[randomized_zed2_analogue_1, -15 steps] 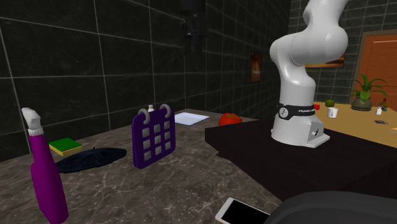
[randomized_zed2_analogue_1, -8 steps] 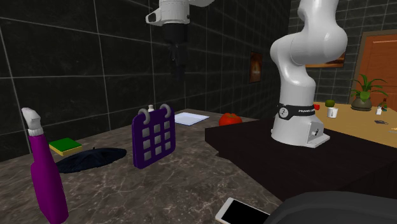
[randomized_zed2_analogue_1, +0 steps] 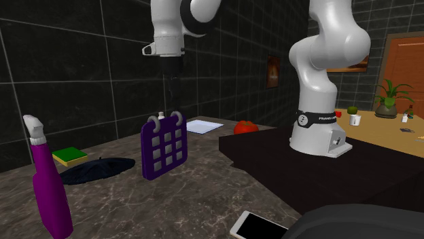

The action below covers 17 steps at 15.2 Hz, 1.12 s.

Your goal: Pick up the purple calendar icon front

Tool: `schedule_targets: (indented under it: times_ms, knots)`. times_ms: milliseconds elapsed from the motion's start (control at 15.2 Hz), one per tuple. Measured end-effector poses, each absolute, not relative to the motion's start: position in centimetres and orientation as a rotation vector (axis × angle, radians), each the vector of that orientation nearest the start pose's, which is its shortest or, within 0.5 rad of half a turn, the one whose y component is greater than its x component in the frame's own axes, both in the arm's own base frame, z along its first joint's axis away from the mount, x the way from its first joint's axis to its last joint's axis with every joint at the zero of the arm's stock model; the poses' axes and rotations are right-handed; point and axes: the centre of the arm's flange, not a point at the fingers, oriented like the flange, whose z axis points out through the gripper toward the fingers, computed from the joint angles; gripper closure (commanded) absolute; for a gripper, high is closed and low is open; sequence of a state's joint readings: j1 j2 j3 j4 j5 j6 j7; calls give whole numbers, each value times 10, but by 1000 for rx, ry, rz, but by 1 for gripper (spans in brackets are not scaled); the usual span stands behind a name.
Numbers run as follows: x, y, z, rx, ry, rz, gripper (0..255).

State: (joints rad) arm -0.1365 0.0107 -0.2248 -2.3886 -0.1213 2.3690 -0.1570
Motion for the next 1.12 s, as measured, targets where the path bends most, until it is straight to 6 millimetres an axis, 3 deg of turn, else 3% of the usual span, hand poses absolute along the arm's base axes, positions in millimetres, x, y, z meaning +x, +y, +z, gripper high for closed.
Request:
schedule_targets:
  times_ms: [528,594,1122]
  knots:
    - [461,-178,268,-3210,191,83,0]
    - [461,-178,267,-3210,191,83,255]
    - [461,-178,266,-3211,190,80,255]
